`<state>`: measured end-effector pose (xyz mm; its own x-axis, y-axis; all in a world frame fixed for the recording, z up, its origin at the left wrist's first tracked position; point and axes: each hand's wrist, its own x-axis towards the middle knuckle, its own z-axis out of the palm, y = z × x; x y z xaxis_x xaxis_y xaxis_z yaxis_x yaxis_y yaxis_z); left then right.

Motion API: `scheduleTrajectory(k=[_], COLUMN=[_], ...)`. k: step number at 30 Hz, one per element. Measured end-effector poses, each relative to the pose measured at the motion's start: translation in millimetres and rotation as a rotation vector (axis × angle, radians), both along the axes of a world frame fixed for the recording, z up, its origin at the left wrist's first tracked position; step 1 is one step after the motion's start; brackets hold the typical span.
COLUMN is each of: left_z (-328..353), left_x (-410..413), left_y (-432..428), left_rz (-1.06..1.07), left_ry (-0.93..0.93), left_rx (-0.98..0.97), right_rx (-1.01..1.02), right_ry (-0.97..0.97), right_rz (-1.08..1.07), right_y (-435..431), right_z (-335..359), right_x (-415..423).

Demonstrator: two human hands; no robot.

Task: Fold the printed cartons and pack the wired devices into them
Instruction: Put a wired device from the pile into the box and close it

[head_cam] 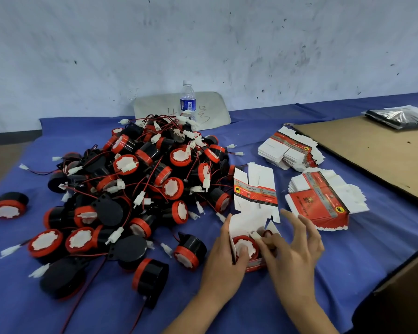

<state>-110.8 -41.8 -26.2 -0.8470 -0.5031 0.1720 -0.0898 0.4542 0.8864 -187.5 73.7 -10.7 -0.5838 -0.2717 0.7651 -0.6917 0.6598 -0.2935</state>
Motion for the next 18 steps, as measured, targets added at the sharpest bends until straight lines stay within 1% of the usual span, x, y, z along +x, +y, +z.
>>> scheduleTrajectory(k=[4,8,13,18], left_z=[-1.1,-1.3,-2.0,-1.9], left_x=[-0.3,0.4,0.4,0.3], left_y=[-0.3,0.0,0.3,0.0], left_rz=[0.011,0.009,0.008,0.0], left_ry=[0.009,0.012,0.01,0.009], left_rx=[-0.01,-0.001,0.027,0.021], right_rx=[0.044,0.025,-0.06,-0.037], right_ry=[-0.116,-0.233,-0.27,-0.31], right_rz=[-0.003,0.052,0.139,0.172], right_y=[-0.4,2.1,4.3,4.1], right_z=[2.4,6.5,6.8,9.4], right_x=[1.4,-1.0,7.0,7.5])
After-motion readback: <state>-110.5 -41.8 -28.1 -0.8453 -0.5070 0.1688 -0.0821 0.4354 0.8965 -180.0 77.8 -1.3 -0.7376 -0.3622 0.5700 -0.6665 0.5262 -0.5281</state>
